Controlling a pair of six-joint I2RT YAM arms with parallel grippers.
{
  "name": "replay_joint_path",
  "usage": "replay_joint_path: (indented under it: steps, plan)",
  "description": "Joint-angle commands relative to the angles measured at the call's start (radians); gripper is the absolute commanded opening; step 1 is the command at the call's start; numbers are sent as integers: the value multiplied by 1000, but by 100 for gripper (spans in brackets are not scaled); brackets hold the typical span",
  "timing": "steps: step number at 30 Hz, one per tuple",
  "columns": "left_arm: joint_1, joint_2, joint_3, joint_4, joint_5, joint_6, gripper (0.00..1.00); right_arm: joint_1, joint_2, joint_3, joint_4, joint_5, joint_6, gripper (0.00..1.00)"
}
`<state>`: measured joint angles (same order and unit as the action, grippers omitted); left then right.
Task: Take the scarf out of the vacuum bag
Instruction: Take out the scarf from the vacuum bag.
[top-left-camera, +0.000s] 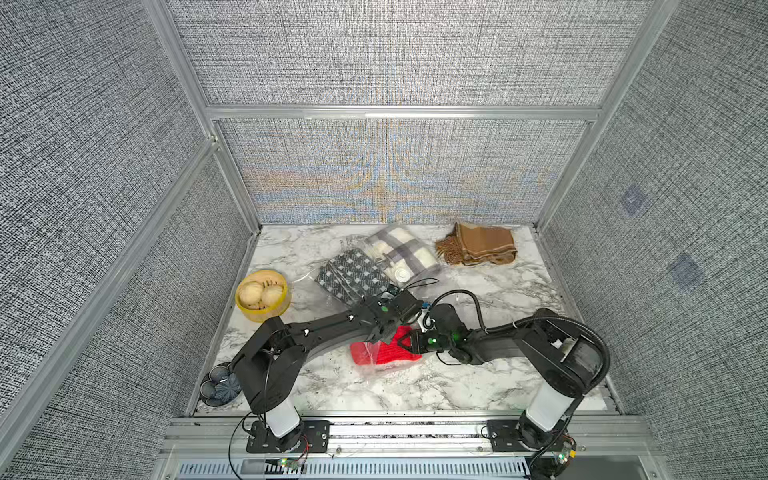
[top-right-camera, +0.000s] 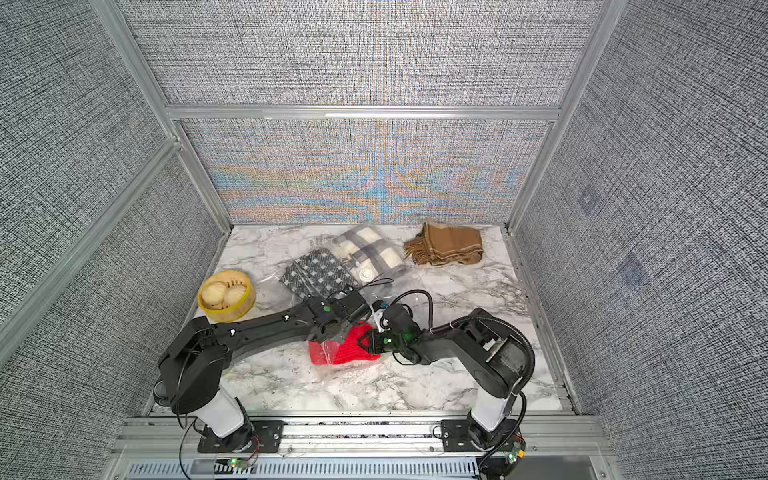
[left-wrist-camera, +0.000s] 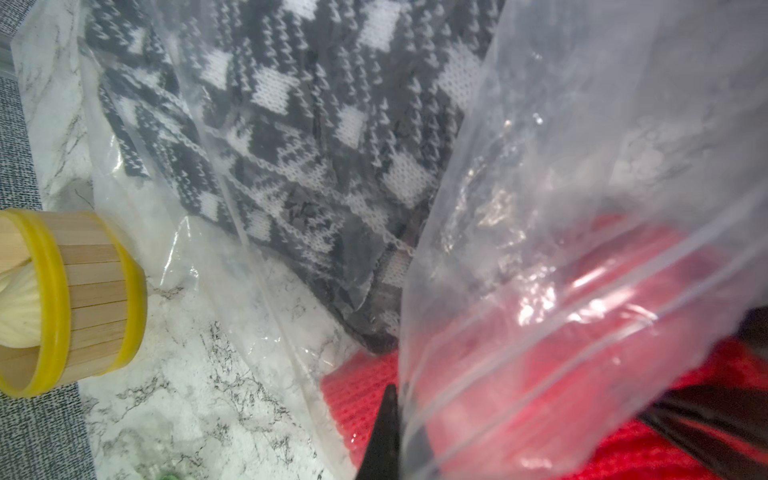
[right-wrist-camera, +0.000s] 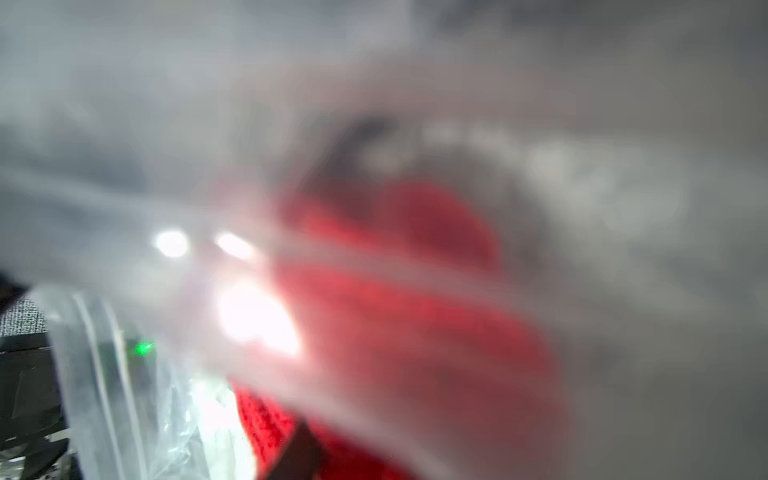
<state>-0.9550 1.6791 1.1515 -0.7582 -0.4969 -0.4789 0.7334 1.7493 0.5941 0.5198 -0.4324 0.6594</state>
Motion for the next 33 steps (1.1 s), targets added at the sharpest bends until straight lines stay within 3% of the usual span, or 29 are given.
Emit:
replay_joint_path:
  steps: [1, 7, 16, 23, 29, 33]
  plan:
    - [1, 15, -1, -15, 4, -6, 0, -4, -3, 5, -134, 9, 6, 0]
    - [0, 20, 2, -28, -15, -19, 0, -70, -92, 7, -299, 41, -55, 0]
    - [1, 46, 8, -70, -81, -61, 0, -174, -322, -8, -649, 193, -143, 0]
    - [1, 38, 4, -49, -43, -49, 0, -250, -396, 11, -749, 173, -172, 0]
    - [1, 20, -5, -45, -52, -52, 0, -335, -487, 93, -1015, 382, -197, 0]
    - [2, 37, -9, -22, -37, -53, 0, -398, -516, 151, -1134, 417, -223, 0]
